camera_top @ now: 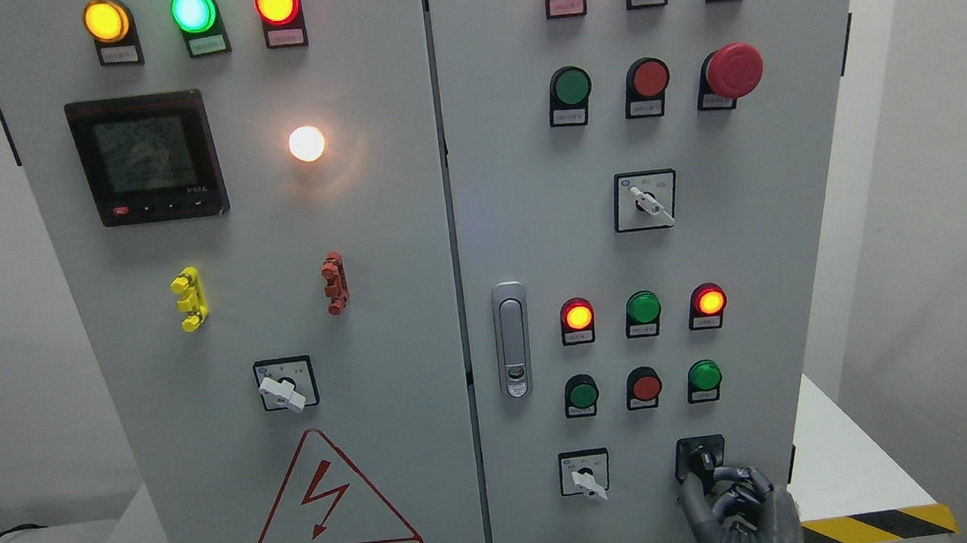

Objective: Trip black knob to open circuit

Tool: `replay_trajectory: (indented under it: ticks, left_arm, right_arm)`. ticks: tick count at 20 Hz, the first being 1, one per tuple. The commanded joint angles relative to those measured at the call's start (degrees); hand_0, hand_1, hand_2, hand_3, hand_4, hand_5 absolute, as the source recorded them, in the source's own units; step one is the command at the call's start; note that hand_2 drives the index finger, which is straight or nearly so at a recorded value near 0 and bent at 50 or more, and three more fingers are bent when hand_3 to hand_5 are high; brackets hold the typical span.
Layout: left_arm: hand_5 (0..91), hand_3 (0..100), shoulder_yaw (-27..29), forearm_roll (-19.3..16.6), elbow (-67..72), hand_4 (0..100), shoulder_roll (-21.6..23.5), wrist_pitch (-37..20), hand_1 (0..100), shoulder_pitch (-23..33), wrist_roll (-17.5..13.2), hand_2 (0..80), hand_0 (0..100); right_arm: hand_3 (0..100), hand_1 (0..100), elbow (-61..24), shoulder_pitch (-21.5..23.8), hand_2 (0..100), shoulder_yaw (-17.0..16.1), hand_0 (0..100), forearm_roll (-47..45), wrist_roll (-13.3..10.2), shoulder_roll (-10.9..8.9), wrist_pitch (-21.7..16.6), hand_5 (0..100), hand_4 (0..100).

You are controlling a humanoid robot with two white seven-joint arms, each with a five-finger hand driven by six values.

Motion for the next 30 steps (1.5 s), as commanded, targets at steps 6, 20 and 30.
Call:
replay_trajectory:
  ticks: [6, 20, 30]
  left_arm:
    - [0.0, 0, 0.00, -1.76, -0.01, 0, 0.04, 0.02, 39, 0.00, -0.04, 0.0, 12]
    - [0.0, 0, 0.00, -1.76, -0.01, 0, 0.03, 0.02, 39, 0.00, -0.04, 0.0, 12]
    - [0.0, 0, 0.00, -1.76, -0.01, 0, -0.05, 0.02, 39, 0.00, -0.04, 0.0, 12]
  right_arm:
    - [94, 79, -0.01, 0.09, 65, 0.93, 40, -1.91, 1.36, 0.00, -0.23, 95, 88]
    - [94, 79, -0.10, 0.01, 66, 1.02, 39, -2.00, 1.36, 0.00, -0.23, 95, 88]
    - [94, 78, -0.37, 0.01, 66, 1.02, 39, -2.00, 1.36, 0.00, -0.23, 95, 89]
